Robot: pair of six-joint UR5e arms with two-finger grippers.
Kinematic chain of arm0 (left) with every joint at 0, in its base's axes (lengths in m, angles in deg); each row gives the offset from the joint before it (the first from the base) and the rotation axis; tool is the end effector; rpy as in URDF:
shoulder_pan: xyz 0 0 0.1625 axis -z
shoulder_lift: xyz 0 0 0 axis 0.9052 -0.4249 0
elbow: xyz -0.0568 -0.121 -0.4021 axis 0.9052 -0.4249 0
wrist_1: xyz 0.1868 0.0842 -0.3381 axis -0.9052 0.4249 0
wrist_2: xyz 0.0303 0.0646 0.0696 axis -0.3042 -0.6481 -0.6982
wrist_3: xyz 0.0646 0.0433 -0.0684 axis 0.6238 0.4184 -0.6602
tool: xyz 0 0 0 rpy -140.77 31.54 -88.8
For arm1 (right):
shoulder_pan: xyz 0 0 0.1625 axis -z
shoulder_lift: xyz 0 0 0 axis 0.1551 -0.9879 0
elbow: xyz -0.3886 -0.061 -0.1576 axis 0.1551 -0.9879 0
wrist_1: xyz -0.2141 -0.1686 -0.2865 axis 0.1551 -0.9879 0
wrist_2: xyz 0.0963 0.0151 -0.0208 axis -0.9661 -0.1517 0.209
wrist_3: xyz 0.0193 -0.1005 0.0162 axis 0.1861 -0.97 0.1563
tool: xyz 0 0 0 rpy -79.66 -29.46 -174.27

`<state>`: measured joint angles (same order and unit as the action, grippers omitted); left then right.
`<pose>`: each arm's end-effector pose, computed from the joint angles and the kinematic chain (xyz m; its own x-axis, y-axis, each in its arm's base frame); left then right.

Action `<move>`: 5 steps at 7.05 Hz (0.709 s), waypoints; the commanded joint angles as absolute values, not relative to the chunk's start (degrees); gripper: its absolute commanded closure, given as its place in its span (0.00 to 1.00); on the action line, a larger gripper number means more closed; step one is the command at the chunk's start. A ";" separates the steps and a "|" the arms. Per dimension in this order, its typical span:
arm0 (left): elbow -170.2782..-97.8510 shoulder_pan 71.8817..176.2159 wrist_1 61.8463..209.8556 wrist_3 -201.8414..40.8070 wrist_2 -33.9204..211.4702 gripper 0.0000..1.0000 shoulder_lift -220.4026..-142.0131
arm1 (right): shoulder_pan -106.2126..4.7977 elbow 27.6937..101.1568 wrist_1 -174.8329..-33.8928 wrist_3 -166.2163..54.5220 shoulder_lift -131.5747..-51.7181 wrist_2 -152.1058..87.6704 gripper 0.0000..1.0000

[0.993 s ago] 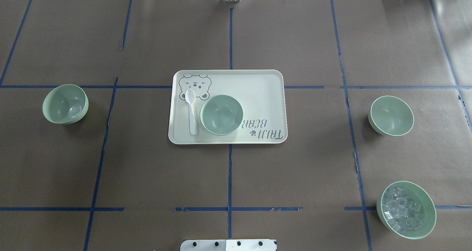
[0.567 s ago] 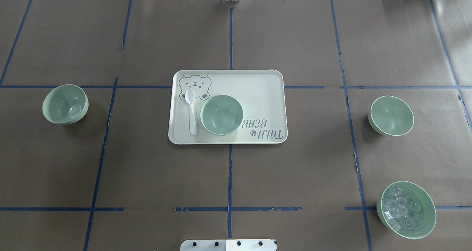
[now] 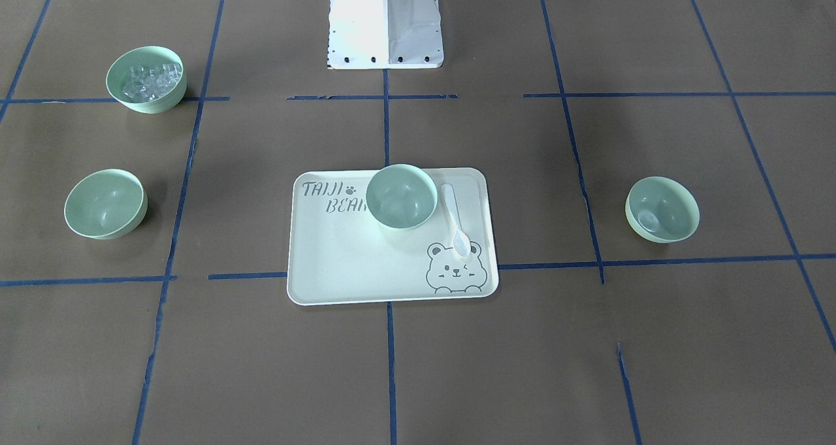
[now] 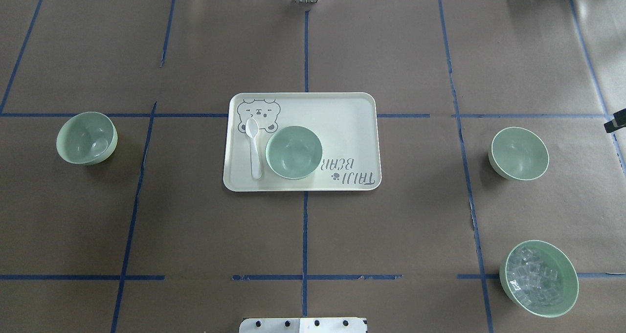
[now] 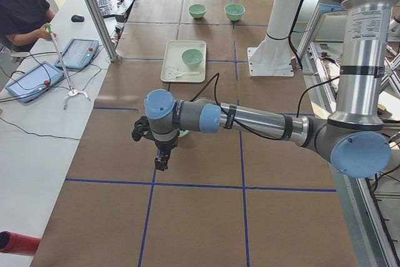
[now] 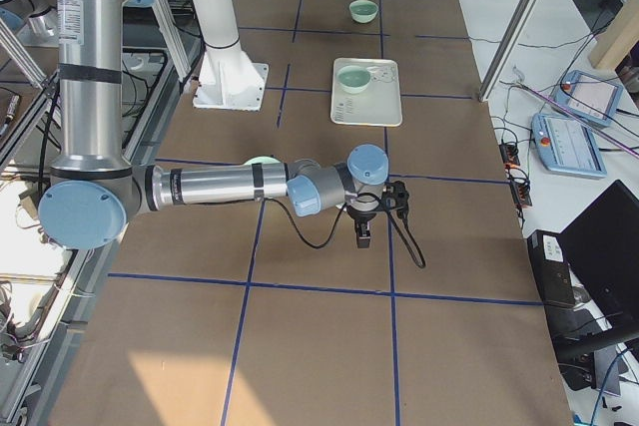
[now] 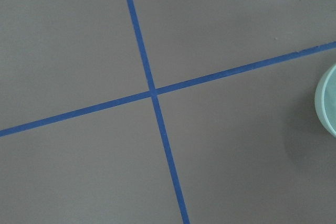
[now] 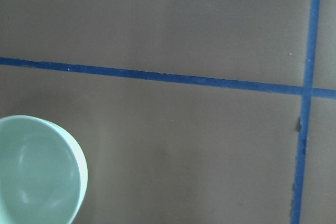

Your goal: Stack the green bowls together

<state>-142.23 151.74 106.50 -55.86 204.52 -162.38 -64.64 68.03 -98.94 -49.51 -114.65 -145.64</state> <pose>-0.0311 -0.4820 0.5801 0.6533 0.2931 -0.6981 -0.1691 0.9552 0.2429 -0.0771 -0.4673 0.5897 0.6388 -0.0793 0.7653 0.0150 0.9958 0.0907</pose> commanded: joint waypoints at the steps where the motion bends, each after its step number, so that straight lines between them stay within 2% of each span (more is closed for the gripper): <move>1: -142.41 151.43 107.20 -56.12 205.67 0.00 -162.40 | -56.32 66.35 -86.81 -29.37 -113.95 -143.42 0.00; 4: -142.41 151.16 109.03 -56.29 205.67 0.00 -162.40 | -50.50 63.12 -85.01 -26.12 -112.38 -139.45 0.04; 5: -142.41 151.16 109.13 -56.21 205.67 0.00 -162.40 | -49.62 61.97 -85.01 -26.12 -110.97 -139.36 0.11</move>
